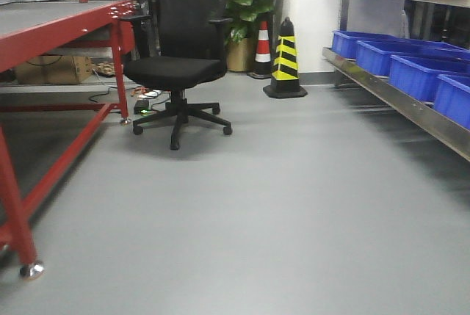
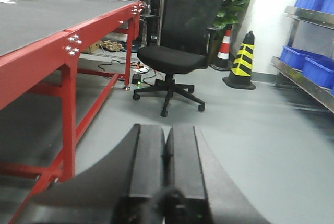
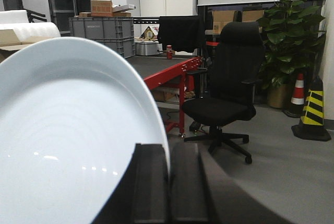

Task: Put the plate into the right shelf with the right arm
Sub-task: 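Drive the base to the steel shelf holding the plate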

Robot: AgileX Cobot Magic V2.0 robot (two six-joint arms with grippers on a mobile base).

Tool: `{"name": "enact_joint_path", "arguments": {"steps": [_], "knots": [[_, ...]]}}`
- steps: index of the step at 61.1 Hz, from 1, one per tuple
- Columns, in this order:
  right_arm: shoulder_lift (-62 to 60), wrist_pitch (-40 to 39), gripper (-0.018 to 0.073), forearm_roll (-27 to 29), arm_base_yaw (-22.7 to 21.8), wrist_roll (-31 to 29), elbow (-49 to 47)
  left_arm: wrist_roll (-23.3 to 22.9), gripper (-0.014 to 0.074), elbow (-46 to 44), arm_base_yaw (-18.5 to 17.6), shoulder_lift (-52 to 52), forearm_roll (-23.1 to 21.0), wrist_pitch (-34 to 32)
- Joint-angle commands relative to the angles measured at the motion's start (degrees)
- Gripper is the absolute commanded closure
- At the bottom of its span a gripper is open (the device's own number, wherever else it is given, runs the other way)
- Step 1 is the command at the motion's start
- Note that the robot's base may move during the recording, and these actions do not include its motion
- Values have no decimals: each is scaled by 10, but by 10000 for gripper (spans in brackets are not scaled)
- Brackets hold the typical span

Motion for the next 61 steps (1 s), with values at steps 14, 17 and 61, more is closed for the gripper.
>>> {"name": "enact_joint_path", "arguments": {"steps": [14,17,61], "knots": [[4,-61,505,-5,1,-3,-17,-3,643,4,-4,-6,0,-51],[4,-61,505,-5,1,-3,-17,-3,643,4,-4,-6,0,-51],[4,-62,505,-5,1,-3,-17,-3,643,4,-4,-6,0,-51]]}}
